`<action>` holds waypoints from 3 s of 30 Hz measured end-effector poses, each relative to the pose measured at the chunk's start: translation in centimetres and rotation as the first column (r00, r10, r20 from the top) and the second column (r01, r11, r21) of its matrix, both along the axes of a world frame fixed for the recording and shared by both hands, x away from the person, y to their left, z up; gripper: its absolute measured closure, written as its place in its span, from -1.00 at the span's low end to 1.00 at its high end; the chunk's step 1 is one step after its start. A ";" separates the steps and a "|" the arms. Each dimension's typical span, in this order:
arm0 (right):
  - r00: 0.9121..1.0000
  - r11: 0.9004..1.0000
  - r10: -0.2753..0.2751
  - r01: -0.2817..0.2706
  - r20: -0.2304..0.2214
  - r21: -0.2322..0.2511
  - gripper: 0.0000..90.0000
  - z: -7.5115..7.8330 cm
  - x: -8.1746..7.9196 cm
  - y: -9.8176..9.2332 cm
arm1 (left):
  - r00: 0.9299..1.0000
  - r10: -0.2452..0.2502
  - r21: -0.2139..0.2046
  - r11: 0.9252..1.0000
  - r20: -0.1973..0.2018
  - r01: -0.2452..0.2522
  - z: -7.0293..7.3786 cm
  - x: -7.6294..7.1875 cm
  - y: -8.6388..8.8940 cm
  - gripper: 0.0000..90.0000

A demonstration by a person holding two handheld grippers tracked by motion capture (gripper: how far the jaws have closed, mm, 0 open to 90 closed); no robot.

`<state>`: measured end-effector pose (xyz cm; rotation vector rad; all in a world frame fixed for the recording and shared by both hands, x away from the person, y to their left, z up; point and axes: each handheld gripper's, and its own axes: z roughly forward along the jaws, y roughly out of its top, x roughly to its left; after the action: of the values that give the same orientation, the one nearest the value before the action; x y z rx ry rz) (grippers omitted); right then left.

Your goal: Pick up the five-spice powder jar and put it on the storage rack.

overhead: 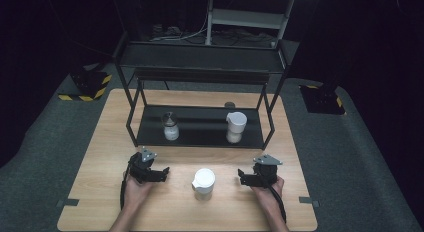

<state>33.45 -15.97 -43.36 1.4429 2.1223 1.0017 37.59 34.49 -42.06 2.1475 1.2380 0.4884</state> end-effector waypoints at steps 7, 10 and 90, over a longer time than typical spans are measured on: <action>0.999 0.999 0.048 -0.049 0.018 0.024 -0.86 0.2 -0.7 0.1 | 1.000 0.000 0.000 1.000 0.000 0.000 0.0 0.0 0.0 -0.92; 0.997 0.997 0.068 -0.069 0.021 0.035 -0.86 0.2 -0.9 0.2 | 1.000 0.000 0.000 1.000 0.000 0.000 0.0 0.0 0.0 -0.92; 0.857 0.847 0.483 -0.509 0.177 0.152 -0.76 0.0 -2.2 4.1 | 1.000 0.000 0.000 1.000 0.000 0.000 0.0 0.0 0.0 -0.92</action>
<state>31.26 -11.91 -43.31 0.8684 2.4072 1.4826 37.59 34.48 -42.06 2.1473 1.2382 0.4886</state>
